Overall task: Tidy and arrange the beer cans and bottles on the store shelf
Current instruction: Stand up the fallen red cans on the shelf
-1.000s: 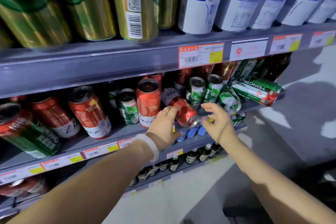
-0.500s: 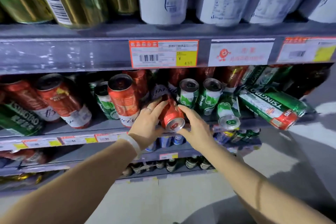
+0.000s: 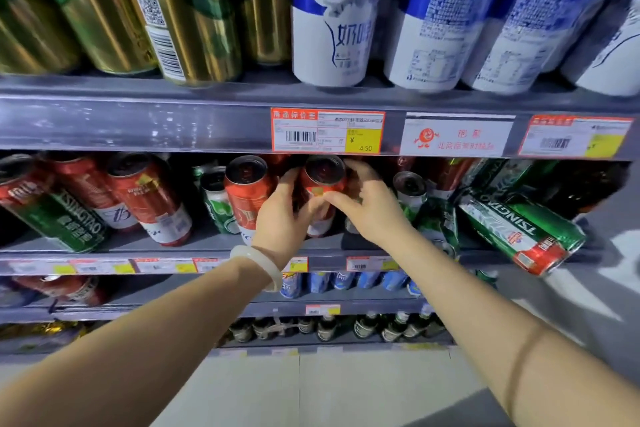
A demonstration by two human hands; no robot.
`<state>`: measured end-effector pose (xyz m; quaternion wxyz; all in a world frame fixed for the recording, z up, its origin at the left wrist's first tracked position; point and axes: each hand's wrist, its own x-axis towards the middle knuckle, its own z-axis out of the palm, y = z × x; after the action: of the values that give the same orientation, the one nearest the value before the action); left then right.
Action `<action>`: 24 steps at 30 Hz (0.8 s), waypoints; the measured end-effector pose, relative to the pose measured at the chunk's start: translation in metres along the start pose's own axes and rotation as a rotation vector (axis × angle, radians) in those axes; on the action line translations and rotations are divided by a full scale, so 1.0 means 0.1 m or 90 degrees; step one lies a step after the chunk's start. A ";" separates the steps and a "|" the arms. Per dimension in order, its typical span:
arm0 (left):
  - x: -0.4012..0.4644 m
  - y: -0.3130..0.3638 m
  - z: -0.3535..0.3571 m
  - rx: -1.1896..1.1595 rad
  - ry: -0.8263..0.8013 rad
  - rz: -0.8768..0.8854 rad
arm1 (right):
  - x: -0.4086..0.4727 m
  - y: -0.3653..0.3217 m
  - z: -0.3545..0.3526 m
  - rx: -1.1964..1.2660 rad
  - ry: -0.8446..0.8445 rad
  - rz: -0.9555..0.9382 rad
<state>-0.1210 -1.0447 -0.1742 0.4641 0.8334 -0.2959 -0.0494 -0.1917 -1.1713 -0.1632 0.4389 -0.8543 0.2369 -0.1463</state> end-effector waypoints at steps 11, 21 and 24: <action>0.01 0.00 0.02 0.005 -0.019 -0.035 | 0.04 -0.19 -0.03 -0.047 -0.025 0.026; -0.32 -0.12 0.02 0.023 -0.106 0.001 | -0.20 -0.21 0.02 -0.149 -0.027 0.080; -0.44 -0.13 0.04 0.150 -0.198 0.064 | -0.39 -0.14 -0.02 -0.239 -0.065 0.056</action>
<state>-0.1525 -1.0193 -0.1950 0.3140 0.8485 -0.4087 -0.1196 -0.2217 -1.1444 -0.1518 0.2893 -0.9164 0.2743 -0.0368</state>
